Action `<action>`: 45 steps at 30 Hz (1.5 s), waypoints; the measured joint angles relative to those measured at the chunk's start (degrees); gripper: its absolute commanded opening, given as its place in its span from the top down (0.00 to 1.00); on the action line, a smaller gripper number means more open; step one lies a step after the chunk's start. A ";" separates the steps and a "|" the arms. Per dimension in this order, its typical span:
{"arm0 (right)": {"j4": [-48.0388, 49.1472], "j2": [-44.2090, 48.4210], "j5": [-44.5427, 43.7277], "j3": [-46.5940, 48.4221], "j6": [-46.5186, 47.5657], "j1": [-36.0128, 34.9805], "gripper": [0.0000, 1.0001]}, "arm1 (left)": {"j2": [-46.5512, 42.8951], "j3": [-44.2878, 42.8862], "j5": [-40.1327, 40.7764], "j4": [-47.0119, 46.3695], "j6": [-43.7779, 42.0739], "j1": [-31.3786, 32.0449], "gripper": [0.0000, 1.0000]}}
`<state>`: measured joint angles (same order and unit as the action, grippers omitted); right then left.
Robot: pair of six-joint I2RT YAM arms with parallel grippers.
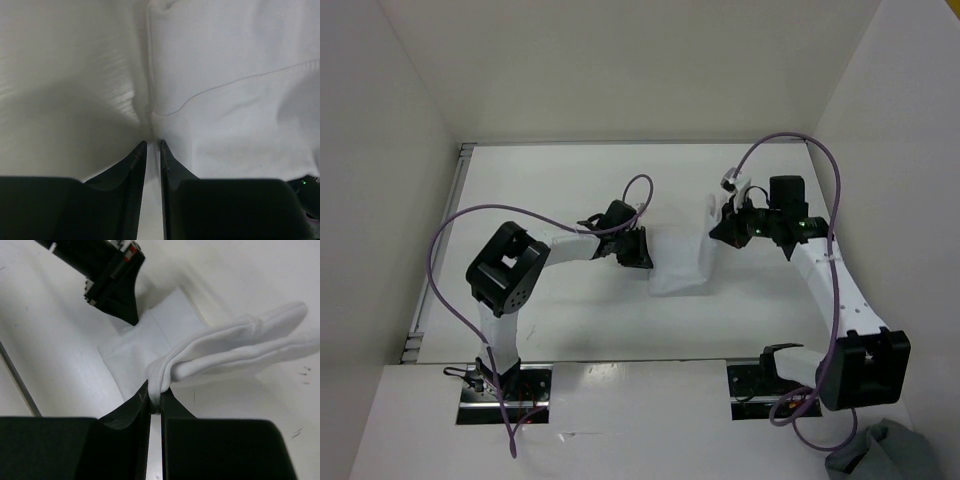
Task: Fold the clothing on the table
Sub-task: Fold the skirt
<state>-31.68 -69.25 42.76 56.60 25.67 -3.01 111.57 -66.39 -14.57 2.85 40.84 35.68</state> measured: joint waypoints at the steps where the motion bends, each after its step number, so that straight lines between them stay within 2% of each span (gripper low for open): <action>1: 0.22 1.33 -0.61 0.00 0.20 -1.53 1.00 | 0.00 0.17 -0.26 -0.57 0.15 -0.09 0.75; 14: -0.61 2.10 -9.90 0.00 4.04 -12.96 1.00 | 1.09 1.31 -1.97 -6.10 1.90 -0.09 0.75; 27: -1.16 -8.04 -18.99 0.09 4.46 -29.97 1.00 | 1.33 1.31 -2.25 -6.78 2.89 -0.09 0.75; 32: -1.16 -11.47 -20.55 0.07 4.46 -32.37 0.98 | 1.33 1.31 -2.25 -6.75 2.86 -0.09 0.75; 34: -1.18 -12.31 -21.03 0.07 4.46 -32.37 0.88 | 1.33 1.31 -2.25 -6.75 2.84 -0.09 0.75; 35: -1.18 -12.52 -21.14 0.07 4.48 -32.37 0.60 | 1.33 1.31 -2.25 -6.75 2.86 -0.09 0.75; 36: -1.36 -12.81 -21.07 0.07 4.46 -32.37 0.40 | 1.33 1.31 -2.25 -6.75 2.86 -0.09 0.75; 38: -2.16 -13.22 -20.76 0.07 4.87 -32.37 0.19 | 1.33 1.31 -2.25 -6.75 2.86 -0.09 0.75; 41: -3.34 -13.31 -18.99 0.07 6.25 -32.37 0.05 | 1.33 1.31 -2.25 -6.75 2.86 -0.15 0.75; 45: -4.85 -10.01 -15.98 0.07 6.97 -32.17 0.05 | 1.33 1.31 -2.45 -6.43 2.58 -0.76 0.75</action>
<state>-36.53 -79.26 26.79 56.66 32.64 -35.18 112.90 -65.08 -17.02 -3.57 43.42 34.92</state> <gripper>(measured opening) 0.947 0.246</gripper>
